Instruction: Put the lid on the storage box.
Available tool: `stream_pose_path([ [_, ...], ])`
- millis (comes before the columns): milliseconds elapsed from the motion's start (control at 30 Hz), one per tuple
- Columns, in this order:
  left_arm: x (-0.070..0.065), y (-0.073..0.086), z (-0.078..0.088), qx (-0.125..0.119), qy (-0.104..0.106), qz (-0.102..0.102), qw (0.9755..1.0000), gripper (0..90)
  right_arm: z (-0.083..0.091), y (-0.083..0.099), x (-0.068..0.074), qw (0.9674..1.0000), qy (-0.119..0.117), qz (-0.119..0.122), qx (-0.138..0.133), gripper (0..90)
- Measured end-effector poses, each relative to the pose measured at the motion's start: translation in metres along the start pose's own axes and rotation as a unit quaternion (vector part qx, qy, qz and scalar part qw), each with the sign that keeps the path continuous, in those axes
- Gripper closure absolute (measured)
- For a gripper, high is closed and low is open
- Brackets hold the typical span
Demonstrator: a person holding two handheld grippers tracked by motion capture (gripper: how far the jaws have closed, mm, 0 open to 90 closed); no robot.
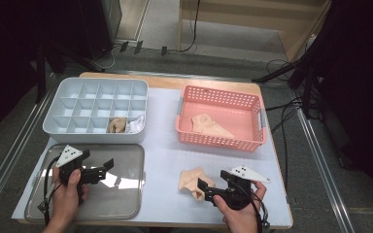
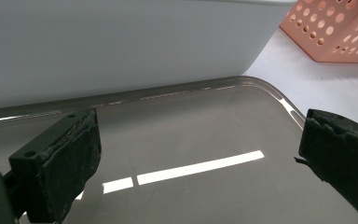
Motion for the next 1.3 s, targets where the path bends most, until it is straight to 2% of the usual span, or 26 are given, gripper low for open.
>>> stream_pose_path([
  [133,0.0,0.0,0.0,0.0,0.0,0.0,1.0,0.0,0.001,-0.013,0.0,1.0,0.003,0.006,-0.004,9.7],
  [233,0.0,0.0,0.0,-0.001,-0.002,0.0,1.0,0.0,-0.001,-0.035,-0.001,0.9998,0.013,0.01,-0.012,10.1],
  [300,0.0,0.0,0.0,0.0,-0.002,0.001,1.0,0.0,-0.002,-0.041,-0.001,0.9998,0.012,0.012,-0.014,10.2],
  [333,0.0,0.0,0.0,0.0,-0.002,0.001,1.0,0.0,-0.004,-0.053,-0.002,0.9996,0.018,0.017,-0.016,10.2],
  [433,0.0,0.0,0.0,0.0,-0.001,0.001,1.0,0.0,-0.01,-0.071,-0.003,0.9993,0.023,0.024,-0.018,10.5],
  [500,0.0,0.0,0.0,0.0,-0.001,0.001,1.0,0.0,-0.012,-0.075,-0.003,0.9992,0.024,0.025,-0.019,10.7],
  [533,0.0,0.0,0.0,-0.001,0.0,0.001,1.0,0.0,-0.017,-0.088,-0.005,0.999,0.029,0.026,-0.02,11.2],
  [600,0.0,0.0,0.0,-0.001,0.0,0.001,1.0,0.0,-0.02,-0.093,-0.006,0.999,0.031,0.027,-0.021,11.2],
  [633,0.001,0.0,0.0,-0.001,0.0,0.001,1.0,0.0,-0.026,-0.104,-0.009,0.9987,0.038,0.027,-0.021,11.5],
  [700,0.001,0.0,0.0,0.0,0.0,0.001,1.0,0.0,-0.028,-0.108,-0.01,0.9986,0.039,0.028,-0.021,11.5],
  [767,0.001,0.0,0.0,-0.001,0.001,0.001,1.0,0.0,-0.037,-0.12,-0.016,0.9982,0.05,0.026,-0.019,11.8],
  [833,0.001,0.0,0.0,0.0,0.001,0.0,1.0,0.0,-0.04,-0.123,-0.019,0.9981,0.054,0.024,-0.017,11.8],
  [900,0.001,0.0,0.0,-0.001,0.001,-0.001,1.0,0.0,-0.049,-0.131,-0.027,0.9975,0.067,0.019,-0.012,12.7],
  [1200,0.001,0.0,0.0,0.001,0.001,0.001,1.0,0.0,-0.073,-0.142,-0.047,0.9961,0.088,0.001,0.009,13.2],
  [1267,0.001,0.0,0.0,0.0,0.001,0.001,1.0,0.0,-0.079,-0.144,-0.053,0.9952,0.097,-0.008,0.013,13.2],
  [1300,0.001,0.0,0.0,0.001,0.001,0.0,1.0,0.0,-0.085,-0.145,-0.058,0.9948,0.098,-0.02,0.019,13.1],
])
Point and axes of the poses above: each handheld gripper's, and its own axes: z roughly backward along the jaws, y roughly out of its underside, x roughly to its left, the point moved 6 cm from there along -z, roughly forward along the jaws, and after that the axes turned 5 degrees about z, right-handed, at the moved point
